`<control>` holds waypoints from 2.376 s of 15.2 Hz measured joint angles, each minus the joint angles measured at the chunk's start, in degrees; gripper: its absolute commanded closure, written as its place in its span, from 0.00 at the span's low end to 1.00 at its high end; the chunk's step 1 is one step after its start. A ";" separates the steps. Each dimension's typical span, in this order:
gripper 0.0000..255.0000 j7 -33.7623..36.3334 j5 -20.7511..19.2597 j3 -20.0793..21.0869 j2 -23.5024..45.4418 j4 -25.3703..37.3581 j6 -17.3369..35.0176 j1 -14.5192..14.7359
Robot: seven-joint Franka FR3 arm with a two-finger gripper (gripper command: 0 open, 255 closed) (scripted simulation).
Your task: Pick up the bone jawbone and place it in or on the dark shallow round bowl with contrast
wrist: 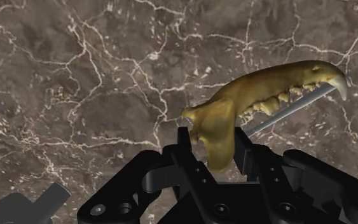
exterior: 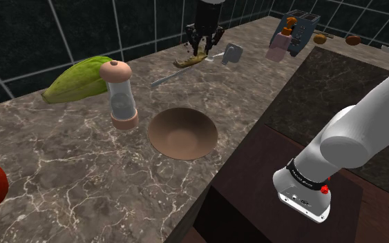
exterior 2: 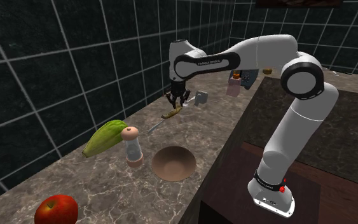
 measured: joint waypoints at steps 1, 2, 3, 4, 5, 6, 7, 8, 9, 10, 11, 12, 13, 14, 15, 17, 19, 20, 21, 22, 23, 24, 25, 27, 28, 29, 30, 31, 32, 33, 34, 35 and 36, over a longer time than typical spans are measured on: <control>1.00 0.44 0.11 0.25 -0.49 -0.26 -0.23 0.22; 1.00 1.20 0.37 0.71 -1.55 -1.25 -0.33 0.64; 1.00 1.73 0.78 1.04 -3.35 -2.85 -0.52 1.00; 1.00 2.80 1.14 1.71 -4.71 -3.90 -0.79 1.58; 1.00 3.72 1.44 2.29 -5.68 -5.11 -0.52 2.05; 1.00 4.55 1.76 2.81 -6.58 -5.82 -0.69 2.49; 1.00 5.73 2.03 3.58 -7.10 -6.31 -0.72 3.05; 1.00 6.55 2.49 4.09 -8.42 -7.37 -0.97 3.54; 1.00 7.65 2.85 4.81 -9.22 -7.85 -1.25 4.08; 1.00 8.87 3.30 5.60 -10.29 -8.55 -1.58 4.70; 1.00 10.17 3.78 6.48 -11.19 -9.36 -1.60 5.36; 1.00 11.15 4.37 7.11 -12.63 -10.23 -2.12 5.97; 1.00 12.20 4.93 7.84 -13.74 -11.31 -2.08 6.59; 1.00 13.27 5.35 8.57 -14.42 -11.80 -2.21 7.12; 1.00 14.37 5.82 9.32 -15.18 -12.21 -2.50 7.68; 1.00 16.86 6.68 11.10 -15.96 -12.59 -2.75 8.79; 1.00 18.99 7.55 12.56 -17.04 -12.65 -3.63 9.80; 1.00 20.42 8.18 13.56 -17.79 -12.89 -4.03 10.51; 1.00 21.75 8.74 14.56 -18.28 -13.49 -3.79 11.13; 1.00 23.24 9.10 15.73 -18.09 -13.35 -3.63 11.61; 1.00 24.16 9.59 16.33 -18.75 -13.64 -3.93 12.12; 1.00 24.60 9.81 16.66 -18.98 -13.89 -3.84 12.34; 1.00 24.88 9.93 16.95 -18.94 -14.44 -3.24 12.45; 1.00 25.08 10.09 17.26 -18.91 -15.64 -2.01 12.57; 1.00 25.06 10.15 17.33 -18.92 -16.29 -1.37 12.60; 1.00 25.08 10.19 17.43 -18.85 -16.89 -0.71 12.62; 1.00 25.16 10.32 17.61 -18.89 -17.81 0.18 12.72; 1.00 25.23 10.44 17.77 -18.92 -18.63 0.97 12.81; 1.00 25.30 10.45 17.94 -18.72 -19.19 1.73 12.81; 1.00 25.29 10.50 18.04 -18.65 -19.84 2.45 12.83; 1.00 25.41 10.49 18.28 -18.31 -20.46 3.39 12.82; 1.00 25.43 10.55 18.40 -18.25 -21.15 4.14 12.86; 1.00 25.43 10.60 18.51 -18.15 -21.78 4.86 12.88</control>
